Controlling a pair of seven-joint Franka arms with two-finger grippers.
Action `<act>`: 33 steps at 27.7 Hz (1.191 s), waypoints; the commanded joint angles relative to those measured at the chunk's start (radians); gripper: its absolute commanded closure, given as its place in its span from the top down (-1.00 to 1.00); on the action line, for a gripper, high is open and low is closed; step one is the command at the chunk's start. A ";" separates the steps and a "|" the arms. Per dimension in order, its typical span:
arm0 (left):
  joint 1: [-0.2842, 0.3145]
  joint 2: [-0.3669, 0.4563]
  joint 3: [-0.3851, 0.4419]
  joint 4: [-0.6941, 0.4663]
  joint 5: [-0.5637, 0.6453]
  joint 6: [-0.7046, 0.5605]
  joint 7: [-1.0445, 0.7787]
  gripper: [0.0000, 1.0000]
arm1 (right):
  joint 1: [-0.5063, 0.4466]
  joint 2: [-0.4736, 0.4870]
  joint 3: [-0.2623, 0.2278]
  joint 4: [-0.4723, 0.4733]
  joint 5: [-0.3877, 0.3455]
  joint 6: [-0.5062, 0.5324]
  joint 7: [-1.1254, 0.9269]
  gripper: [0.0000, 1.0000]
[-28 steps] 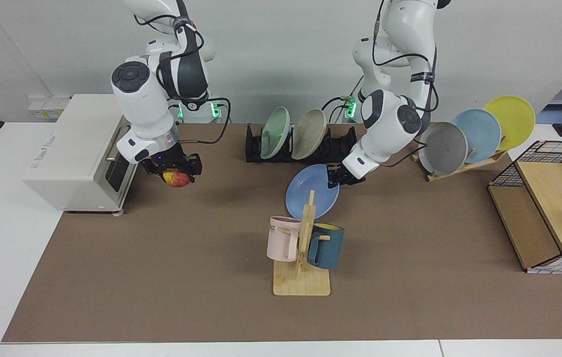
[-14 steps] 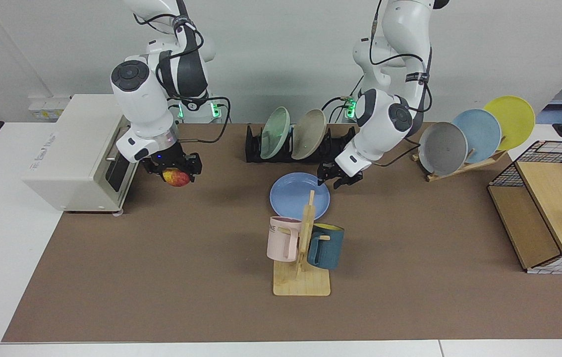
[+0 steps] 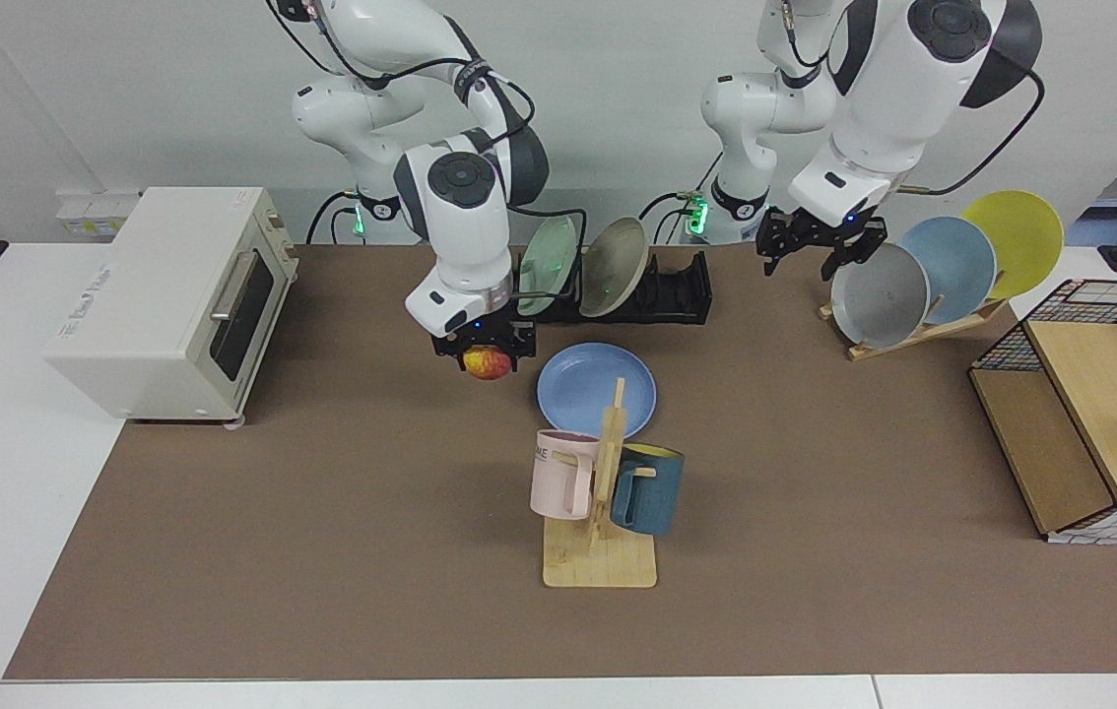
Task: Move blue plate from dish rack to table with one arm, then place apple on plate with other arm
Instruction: 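Set the blue plate flat on the table and withdraw the left gripper, then carry the apple over the blue plate with the right gripper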
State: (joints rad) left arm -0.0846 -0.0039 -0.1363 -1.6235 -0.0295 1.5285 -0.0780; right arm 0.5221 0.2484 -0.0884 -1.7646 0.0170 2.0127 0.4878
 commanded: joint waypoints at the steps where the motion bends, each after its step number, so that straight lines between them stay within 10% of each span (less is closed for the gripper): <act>1: 0.043 0.027 -0.006 0.112 0.039 -0.088 0.043 0.61 | 0.071 0.144 -0.005 0.160 0.003 -0.008 0.167 -1.00; 12: 0.045 0.018 0.004 0.122 0.026 -0.070 0.076 1.00 | 0.154 0.318 -0.005 0.248 0.006 0.054 0.316 -1.00; 26: 0.055 0.018 0.007 0.123 0.028 -0.071 0.072 1.00 | 0.210 0.339 -0.005 0.186 0.086 0.169 0.367 -1.00; 28: 0.055 0.018 0.007 0.123 0.028 -0.071 0.072 1.00 | 0.213 0.341 -0.005 0.168 0.090 0.187 0.368 -0.54; 30: 0.055 0.018 0.007 0.123 0.028 -0.071 0.072 1.00 | 0.211 0.339 -0.005 0.154 0.097 0.192 0.371 0.99; 33: 0.054 0.018 0.007 0.123 0.028 -0.071 0.072 1.00 | 0.217 0.331 -0.005 0.154 0.100 0.176 0.373 1.00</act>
State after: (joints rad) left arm -0.0332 0.0050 -0.1295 -1.5194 -0.0126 1.4711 -0.0169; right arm 0.7336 0.5915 -0.0892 -1.5861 0.0945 2.1739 0.8393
